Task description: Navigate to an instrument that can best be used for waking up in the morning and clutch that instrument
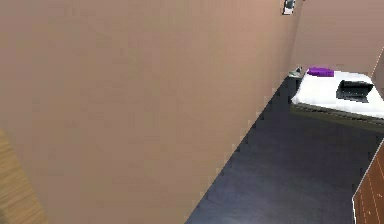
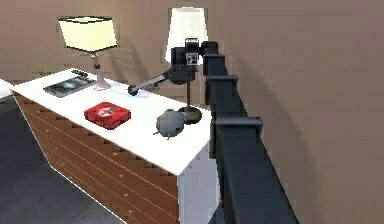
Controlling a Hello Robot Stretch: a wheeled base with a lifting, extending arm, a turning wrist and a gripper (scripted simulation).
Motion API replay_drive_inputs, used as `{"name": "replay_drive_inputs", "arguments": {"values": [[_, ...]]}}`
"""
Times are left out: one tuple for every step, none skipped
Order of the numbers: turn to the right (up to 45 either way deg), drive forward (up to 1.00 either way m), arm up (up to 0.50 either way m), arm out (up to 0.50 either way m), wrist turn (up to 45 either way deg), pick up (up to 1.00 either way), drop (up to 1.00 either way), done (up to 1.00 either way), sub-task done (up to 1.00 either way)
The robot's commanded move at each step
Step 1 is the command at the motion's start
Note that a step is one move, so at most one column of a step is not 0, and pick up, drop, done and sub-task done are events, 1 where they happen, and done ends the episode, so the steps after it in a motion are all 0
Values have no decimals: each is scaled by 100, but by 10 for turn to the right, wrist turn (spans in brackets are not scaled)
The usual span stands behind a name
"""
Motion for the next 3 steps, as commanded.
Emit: {"name": "replay_drive_inputs", "arguments": {"values": [[0,0,0,0,240,0,0,0,0],[0,0,-26,0,0,0,0,0,0],[0,0,0,0,0,100,0,0,0]]}}
